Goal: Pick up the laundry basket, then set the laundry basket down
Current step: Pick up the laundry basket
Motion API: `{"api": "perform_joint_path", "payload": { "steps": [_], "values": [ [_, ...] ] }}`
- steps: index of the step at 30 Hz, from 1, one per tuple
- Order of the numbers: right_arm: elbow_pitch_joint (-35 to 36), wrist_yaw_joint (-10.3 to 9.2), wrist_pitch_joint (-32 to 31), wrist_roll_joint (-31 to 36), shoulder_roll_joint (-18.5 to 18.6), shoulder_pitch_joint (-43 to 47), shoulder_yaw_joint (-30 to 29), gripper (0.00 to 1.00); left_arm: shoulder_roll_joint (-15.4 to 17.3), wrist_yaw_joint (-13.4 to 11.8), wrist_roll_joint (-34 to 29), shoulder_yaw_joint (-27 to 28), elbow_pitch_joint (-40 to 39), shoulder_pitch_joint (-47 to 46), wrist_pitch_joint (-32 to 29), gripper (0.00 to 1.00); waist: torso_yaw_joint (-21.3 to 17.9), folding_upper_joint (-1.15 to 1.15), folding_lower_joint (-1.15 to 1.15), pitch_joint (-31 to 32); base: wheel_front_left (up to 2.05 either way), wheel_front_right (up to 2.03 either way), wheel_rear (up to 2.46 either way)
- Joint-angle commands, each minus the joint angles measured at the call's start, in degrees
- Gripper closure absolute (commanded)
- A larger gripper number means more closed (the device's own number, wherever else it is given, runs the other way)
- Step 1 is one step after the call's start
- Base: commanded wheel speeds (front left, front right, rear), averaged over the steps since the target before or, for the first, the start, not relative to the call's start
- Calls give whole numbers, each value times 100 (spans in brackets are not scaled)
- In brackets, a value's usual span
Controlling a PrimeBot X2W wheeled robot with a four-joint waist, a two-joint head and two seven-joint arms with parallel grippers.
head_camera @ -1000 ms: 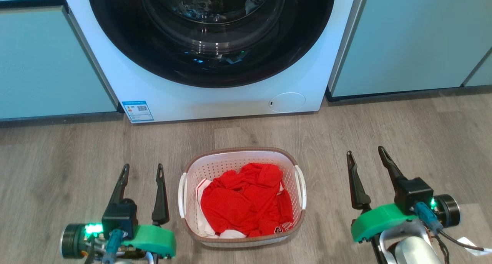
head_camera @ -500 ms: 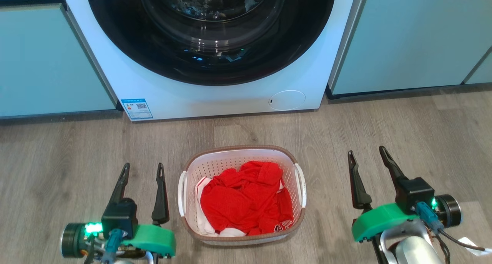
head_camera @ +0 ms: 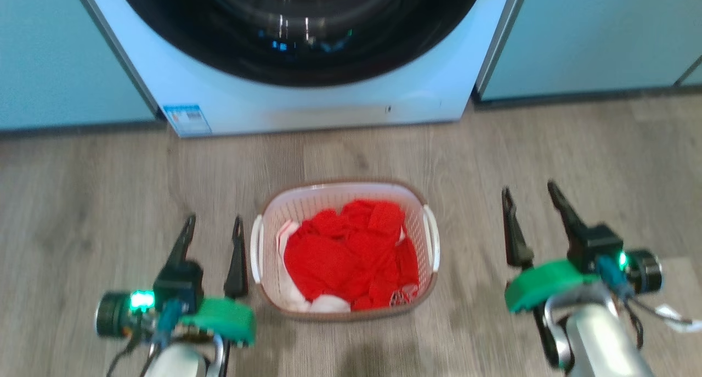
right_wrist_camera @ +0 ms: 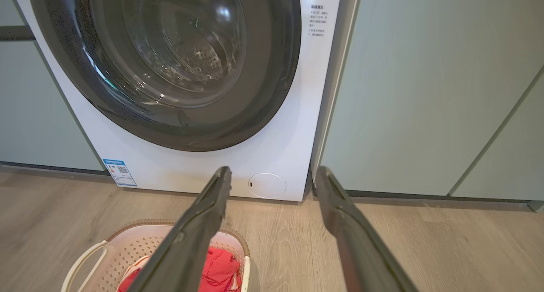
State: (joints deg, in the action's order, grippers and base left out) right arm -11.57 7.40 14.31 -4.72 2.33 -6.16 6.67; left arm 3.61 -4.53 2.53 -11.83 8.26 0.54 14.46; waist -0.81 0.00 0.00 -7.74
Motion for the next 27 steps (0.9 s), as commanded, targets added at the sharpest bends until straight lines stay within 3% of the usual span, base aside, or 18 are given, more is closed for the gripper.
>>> {"api": "perform_joint_path", "payload": {
  "steps": [1, 12, 27],
  "values": [
    [118, 9, 69, 91, 54, -365, 83, 0, -12, 13, -46, 169, -104, -462, 54, 0, 42, 0, 0, -502, 0, 0, 0],
    [-354, 9, 69, 320, 54, -1746, -100, 0, -53, 102, -41, 45, 856, -2099, 54, 0, 200, 0, 0, -2471, 0, 0, 0],
    [-1361, 9, 69, 253, 54, -2405, -48, 0, -71, 207, 224, -238, 2191, -3001, 54, 0, 437, 0, 0, -3757, 0, 0, 0]
  ]
}}
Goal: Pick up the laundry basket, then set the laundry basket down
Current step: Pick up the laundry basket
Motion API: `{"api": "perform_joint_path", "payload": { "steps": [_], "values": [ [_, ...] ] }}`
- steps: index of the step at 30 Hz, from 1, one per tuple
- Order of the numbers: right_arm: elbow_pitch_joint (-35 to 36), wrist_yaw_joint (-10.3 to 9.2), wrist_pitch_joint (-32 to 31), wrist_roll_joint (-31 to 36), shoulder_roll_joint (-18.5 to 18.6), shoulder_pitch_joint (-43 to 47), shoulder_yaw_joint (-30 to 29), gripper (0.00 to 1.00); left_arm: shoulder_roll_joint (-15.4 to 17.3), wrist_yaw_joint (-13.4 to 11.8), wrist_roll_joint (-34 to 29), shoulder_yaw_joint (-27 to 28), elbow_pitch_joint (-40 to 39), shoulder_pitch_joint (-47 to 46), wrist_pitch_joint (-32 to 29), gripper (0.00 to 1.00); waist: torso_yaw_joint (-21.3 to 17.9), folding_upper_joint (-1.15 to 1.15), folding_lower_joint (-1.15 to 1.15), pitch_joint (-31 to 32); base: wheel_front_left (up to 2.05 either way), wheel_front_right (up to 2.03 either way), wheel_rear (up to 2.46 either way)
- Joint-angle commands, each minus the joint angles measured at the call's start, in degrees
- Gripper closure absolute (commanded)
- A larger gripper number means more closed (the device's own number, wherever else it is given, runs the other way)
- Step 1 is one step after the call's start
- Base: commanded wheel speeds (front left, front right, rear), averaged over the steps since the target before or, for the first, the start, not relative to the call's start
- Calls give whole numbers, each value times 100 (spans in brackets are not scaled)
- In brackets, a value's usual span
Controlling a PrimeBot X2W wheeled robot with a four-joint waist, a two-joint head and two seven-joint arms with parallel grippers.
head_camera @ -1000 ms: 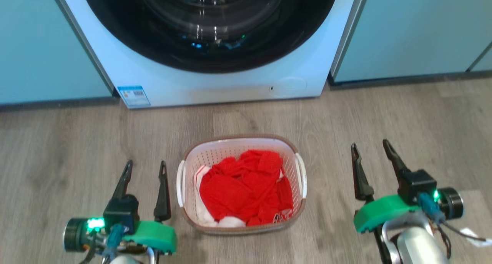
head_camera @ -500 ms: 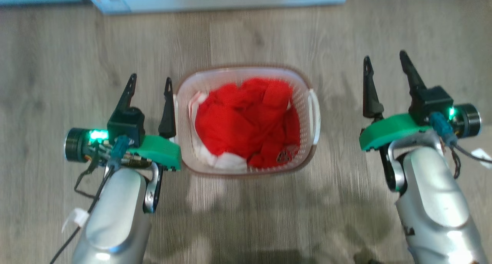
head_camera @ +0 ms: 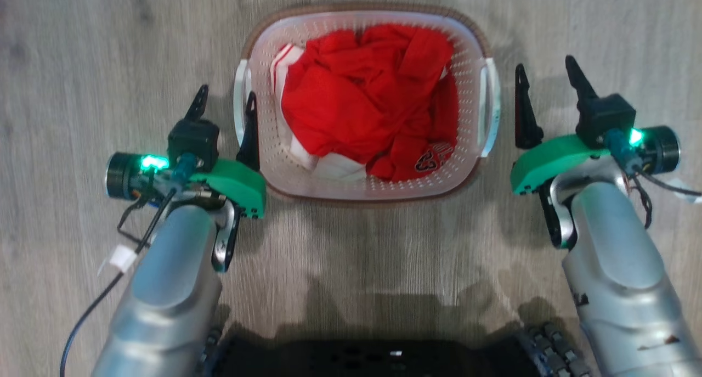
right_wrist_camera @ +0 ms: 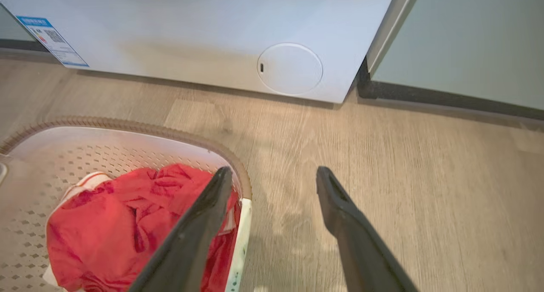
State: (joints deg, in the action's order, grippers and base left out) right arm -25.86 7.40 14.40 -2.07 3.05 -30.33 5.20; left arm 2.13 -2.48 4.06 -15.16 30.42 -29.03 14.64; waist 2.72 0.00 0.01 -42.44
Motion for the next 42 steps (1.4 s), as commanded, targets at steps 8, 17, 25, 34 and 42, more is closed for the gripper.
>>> {"api": "perform_joint_path", "payload": {
  "steps": [8, 17, 25, 34, 42],
  "values": [
    [-298, 9, 60, -37, -17, -320, 133, 0, 76, -36, 325, -112, 508, -536, 36, 0, 110, 0, -1, -779, 0, 0, 0],
    [-556, 9, 60, -175, -17, -463, 331, 0, 76, -20, 566, -207, 1165, -872, 36, 0, 102, 0, -1, -1095, 0, 0, 0],
    [-980, 9, 60, -356, -17, -663, 501, 0, 76, 123, 720, -350, 1810, -1151, 36, 0, 110, 0, -1, -1193, 0, 0, 0],
    [-2195, 9, 60, -798, -17, -1259, 920, 8, 75, 270, 1003, -714, 2694, -1631, 36, 39, 138, 0, -1, -1177, 0, 0, 0],
    [-3021, 9, 60, -1198, -17, -1616, 1338, 100, 75, 314, 1325, -1130, 3143, -1841, 36, 100, 132, 0, -1, -1039, 0, 0, 0]
  ]
}}
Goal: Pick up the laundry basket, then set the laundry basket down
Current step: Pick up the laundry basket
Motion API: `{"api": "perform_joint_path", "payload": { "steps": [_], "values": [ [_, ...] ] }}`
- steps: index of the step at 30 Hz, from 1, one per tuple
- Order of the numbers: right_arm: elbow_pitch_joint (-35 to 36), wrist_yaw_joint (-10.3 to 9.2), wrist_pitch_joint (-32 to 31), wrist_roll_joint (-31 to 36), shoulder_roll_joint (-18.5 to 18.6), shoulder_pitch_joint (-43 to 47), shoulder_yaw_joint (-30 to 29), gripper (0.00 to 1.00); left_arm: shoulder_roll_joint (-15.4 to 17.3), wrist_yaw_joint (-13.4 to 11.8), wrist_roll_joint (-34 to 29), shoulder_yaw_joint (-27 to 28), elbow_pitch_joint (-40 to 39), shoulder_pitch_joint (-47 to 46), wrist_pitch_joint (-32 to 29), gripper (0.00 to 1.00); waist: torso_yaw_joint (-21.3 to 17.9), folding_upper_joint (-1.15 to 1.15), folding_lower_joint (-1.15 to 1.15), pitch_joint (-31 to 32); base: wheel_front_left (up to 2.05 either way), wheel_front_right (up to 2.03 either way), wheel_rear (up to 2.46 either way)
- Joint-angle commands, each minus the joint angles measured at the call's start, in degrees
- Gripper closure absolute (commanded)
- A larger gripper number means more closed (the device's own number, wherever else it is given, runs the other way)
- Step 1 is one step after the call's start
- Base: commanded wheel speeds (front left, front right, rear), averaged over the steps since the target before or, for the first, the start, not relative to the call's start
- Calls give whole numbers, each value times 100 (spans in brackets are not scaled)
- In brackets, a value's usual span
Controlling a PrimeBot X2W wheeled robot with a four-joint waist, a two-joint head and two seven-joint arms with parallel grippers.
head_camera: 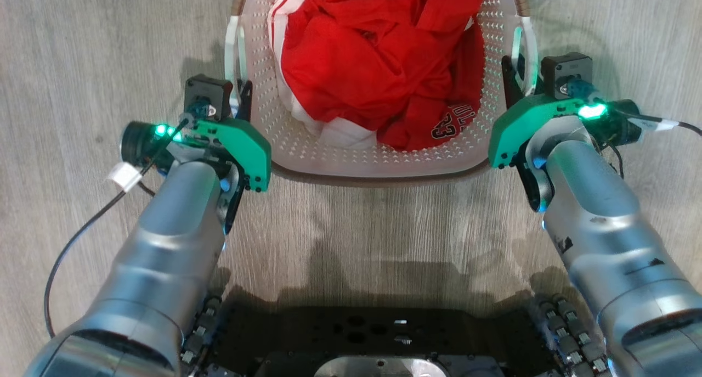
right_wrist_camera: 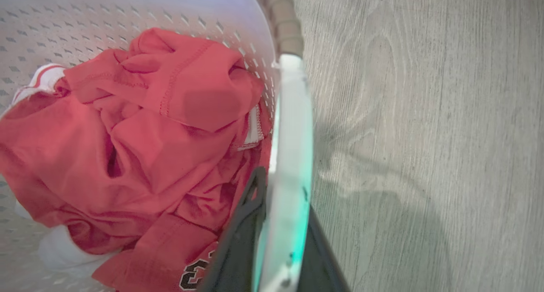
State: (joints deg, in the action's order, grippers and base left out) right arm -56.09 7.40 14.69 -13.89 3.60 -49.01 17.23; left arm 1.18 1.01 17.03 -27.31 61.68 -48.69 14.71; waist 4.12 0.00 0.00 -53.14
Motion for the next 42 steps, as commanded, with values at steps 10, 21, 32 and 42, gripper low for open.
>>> {"api": "perform_joint_path", "payload": {
  "steps": [10, 21, 32, 42],
  "values": [
    [-455, 9, 30, -393, -72, 337, 442, 100, 170, -93, 513, -318, 263, 338, 29, 100, -9, 0, 0, 658, 0, 0, 0],
    [-910, 9, -147, -1371, -72, 1036, 1297, 100, 170, -80, 1227, -865, 692, 1107, -202, 100, -95, 0, 0, 2178, 0, 0, 0],
    [-1066, 9, -763, -2286, -72, 1600, 2185, 100, 170, -101, 1817, -1429, 724, 1826, -771, 100, -126, 0, 0, 3706, 0, 0, 0],
    [-1062, 9, -1042, -2744, -72, 1979, 2765, 100, 170, -141, 2110, -1812, 800, 2251, -1008, 100, -132, 0, 0, 4640, 0, 0, 0]
  ]
}}
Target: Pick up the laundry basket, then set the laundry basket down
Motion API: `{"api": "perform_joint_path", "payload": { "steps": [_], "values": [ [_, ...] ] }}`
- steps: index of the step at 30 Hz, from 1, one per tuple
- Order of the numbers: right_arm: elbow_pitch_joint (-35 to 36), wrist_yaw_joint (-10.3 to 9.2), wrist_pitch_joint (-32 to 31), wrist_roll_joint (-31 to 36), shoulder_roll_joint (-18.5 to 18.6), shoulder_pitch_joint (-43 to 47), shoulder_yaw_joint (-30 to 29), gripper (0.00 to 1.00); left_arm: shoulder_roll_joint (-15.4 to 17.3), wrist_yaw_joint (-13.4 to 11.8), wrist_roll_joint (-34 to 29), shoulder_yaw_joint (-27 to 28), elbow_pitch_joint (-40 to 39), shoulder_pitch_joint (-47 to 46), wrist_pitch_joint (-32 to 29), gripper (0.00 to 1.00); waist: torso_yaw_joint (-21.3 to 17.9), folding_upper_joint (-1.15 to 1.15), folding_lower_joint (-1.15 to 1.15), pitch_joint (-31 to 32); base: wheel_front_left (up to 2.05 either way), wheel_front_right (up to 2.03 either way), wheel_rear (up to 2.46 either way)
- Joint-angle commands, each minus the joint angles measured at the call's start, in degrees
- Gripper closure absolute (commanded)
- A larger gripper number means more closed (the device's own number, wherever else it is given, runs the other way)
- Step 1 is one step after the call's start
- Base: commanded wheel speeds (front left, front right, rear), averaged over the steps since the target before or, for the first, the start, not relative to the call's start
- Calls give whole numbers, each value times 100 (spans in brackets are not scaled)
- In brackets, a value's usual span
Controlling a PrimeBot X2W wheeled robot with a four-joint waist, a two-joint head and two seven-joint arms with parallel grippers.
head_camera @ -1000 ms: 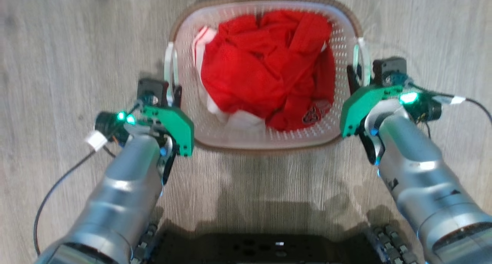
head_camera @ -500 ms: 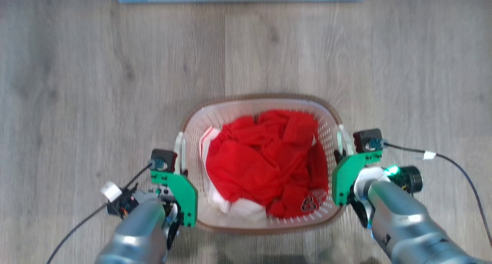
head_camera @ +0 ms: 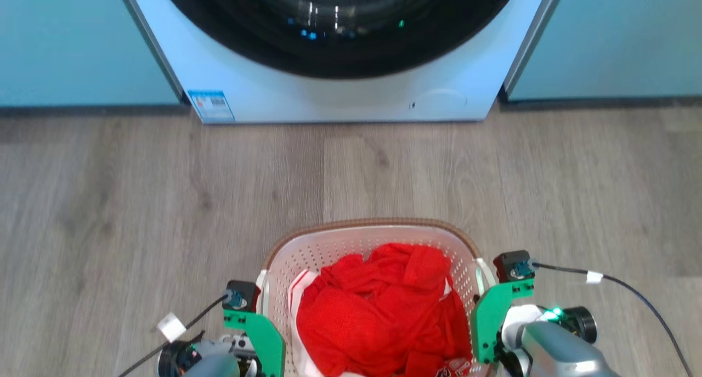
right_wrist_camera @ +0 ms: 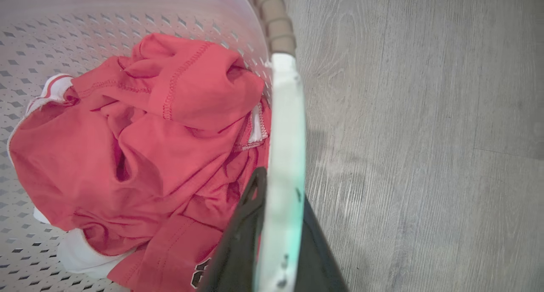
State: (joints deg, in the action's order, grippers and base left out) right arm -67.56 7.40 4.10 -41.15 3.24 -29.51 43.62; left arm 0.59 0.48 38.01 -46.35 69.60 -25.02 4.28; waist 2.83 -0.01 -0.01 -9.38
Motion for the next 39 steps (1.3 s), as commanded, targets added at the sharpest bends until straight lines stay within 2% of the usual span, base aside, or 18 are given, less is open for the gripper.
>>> {"api": "perform_joint_path", "payload": {
  "steps": [1, 8, 15, 39],
  "values": [
    [83, 9, 3, -52, -36, 55, 174, 100, 229, -87, 34, 63, 15, -95, 21, 100, -1, 1, 1, 336, 0, 0, 0],
    [53, 9, -97, -292, -36, 277, 452, 100, 229, -71, 115, -176, 43, 37, -39, 100, -6, 1, 1, 790, 0, 0, 0],
    [43, 9, -165, -467, -36, 400, 640, 100, 229, -62, 157, -331, 110, 82, -92, 100, -31, 1, 1, 975, 0, 0, 0],
    [-107, 9, -44, -865, -36, 309, 1087, 100, 229, -80, 382, -662, 245, 55, -68, 100, -43, 1, 1, 1111, 0, 0, 0]
  ]
}}
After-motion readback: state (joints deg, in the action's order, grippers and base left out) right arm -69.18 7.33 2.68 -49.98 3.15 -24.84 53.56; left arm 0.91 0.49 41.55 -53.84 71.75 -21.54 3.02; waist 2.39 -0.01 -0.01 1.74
